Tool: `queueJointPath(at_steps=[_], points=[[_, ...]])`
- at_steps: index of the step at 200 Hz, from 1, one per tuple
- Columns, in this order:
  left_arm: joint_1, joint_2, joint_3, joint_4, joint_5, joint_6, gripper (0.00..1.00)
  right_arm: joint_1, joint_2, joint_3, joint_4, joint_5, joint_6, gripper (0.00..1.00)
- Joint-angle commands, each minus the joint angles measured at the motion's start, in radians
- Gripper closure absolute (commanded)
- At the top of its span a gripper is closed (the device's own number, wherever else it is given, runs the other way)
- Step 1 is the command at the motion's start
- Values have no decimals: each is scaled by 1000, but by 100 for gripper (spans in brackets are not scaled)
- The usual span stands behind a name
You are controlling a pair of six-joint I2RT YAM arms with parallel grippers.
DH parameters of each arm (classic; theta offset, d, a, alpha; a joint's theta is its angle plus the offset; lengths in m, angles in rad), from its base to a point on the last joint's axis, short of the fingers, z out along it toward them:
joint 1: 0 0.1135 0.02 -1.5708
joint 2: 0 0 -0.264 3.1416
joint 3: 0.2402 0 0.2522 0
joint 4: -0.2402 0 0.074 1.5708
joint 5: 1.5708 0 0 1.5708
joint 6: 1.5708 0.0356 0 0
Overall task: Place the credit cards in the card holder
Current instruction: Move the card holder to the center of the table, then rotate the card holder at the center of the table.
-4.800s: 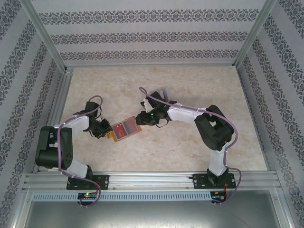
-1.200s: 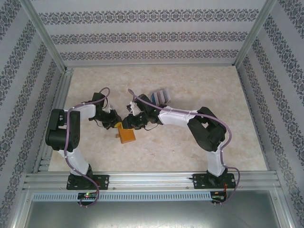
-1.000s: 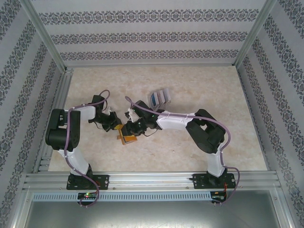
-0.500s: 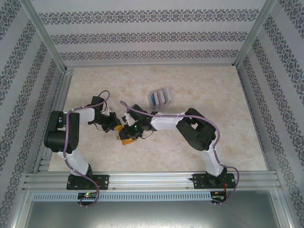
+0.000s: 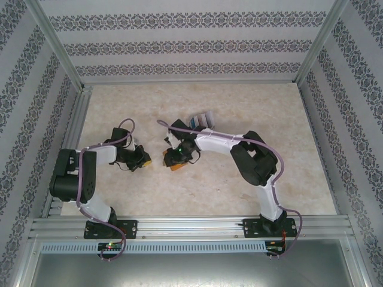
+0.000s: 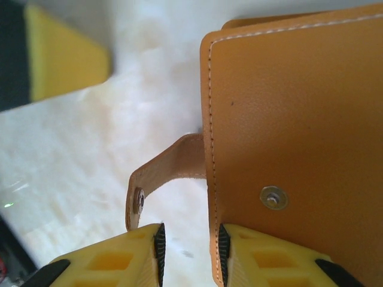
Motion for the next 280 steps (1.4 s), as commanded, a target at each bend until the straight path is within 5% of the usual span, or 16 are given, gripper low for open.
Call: queueJointPath(at_steps=[1,61,102,180,229,280], points=[[-55,-15,-52,-85,-41,-72,97,-53,19,60,-148,53,-129,67],[-61,-5,202,-232,-114,17,96,-75,-122,-15,-80,-122,-112,64],[-69,86,420,-239,-70,24,94,-80,-234,-156,33,-101,-11,64],[-228,283,685,-254,-23,50,93,-148,-331,-439,312,-39,234,73],[-232,353,667,-264,-22,87,93,-156,-239,-464,464,-14,295,75],[-233,312,549,-235,-62,80,94,-165,-158,-320,337,76,184,75]])
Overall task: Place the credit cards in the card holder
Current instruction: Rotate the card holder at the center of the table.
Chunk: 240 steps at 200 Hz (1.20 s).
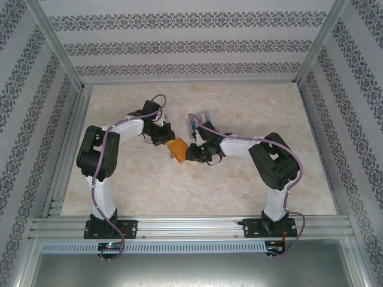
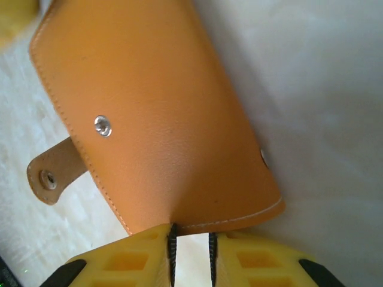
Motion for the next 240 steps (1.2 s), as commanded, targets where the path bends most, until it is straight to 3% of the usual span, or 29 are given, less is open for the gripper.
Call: queueJointPath(at_steps=[1,55,126,153,196,240], points=[[-1,-38,-59,-7,-22,21,94,-13,34,87,-45,59,-63,75],[0,-125,-203,15,-51,-2,94,-13,153,277,-160,52,-130,75],[-28,-310,-436,202,-67,-214,94,31,303,549,-298,-31,-196,73],[-41,-306,-416,192,-68,-225,93,24,250,554,-328,-37,-210,72],[-24,-324,-253,-22,-194,-91,91,24,71,453,-373,-4,-226,69],[41,-254,-171,-82,-212,-11,95,67,-25,295,-334,-105,-188,68]])
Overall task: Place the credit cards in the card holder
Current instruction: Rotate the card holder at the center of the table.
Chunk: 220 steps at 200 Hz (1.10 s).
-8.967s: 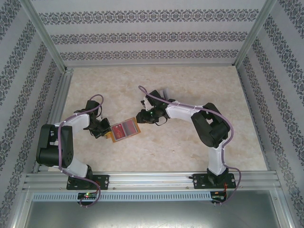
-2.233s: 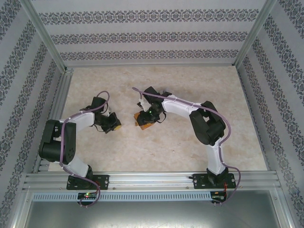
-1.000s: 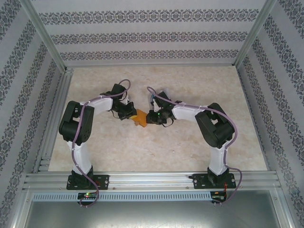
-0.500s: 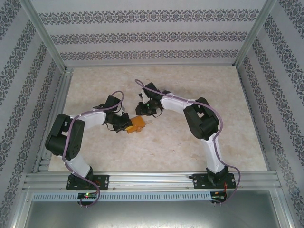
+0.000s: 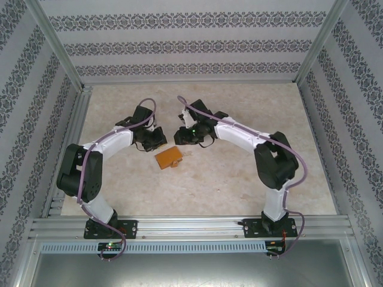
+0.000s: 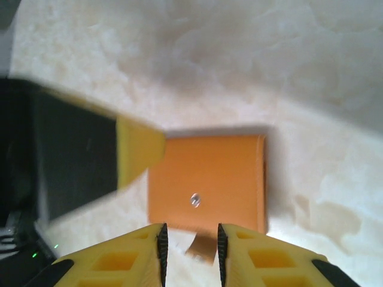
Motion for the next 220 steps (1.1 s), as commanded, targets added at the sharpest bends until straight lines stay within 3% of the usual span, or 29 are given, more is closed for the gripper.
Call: queueJointPath(at_steps=[1,44,88,173,220], points=[[39,40,28,-87,-33,75,95,39,-18,-73,-3,-70,11,68],[74,111,7,-66,-7,103,96,123,12,-117,38,-109,68,68],[83,119,-59,-26,31,92,96,157,139,-71,55,-128,86,66],[83,70,-182,90,111,14,95,20,167,-15,37,77,35,67],[78,59,-149,75,108,15,95,-42,88,-18,-19,56,-14,66]])
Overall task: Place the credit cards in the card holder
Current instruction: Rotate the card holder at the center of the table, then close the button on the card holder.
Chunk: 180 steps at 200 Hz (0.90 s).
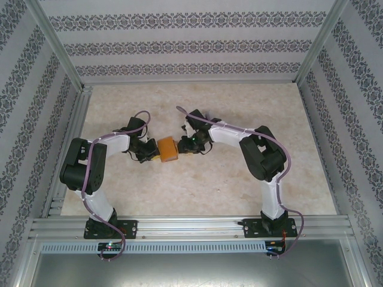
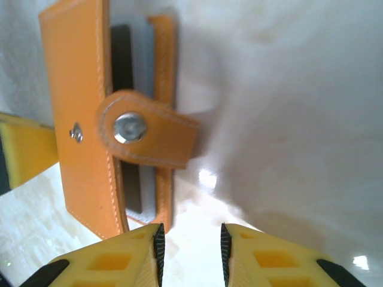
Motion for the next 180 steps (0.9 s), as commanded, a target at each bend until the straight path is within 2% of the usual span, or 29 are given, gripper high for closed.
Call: queueJointPath(at_steps=[1,53,98,145,180], points=[[-5,-19,13,1,21,-12,95,-14,-76,13,-47,21,-47,66],[-5,0,89,-30,-2,2,94,-2,-34,171,-202,58,-99,62],[2,20,178,-143,-79,74,95,48,145,465,-431,148,-178,61],[17,34,162,-119,-70,59,95,80,273,685,-594,244,-216,61],[41,32,132,-104,-61,60,95,98,302,741,-628,298,-235,61]])
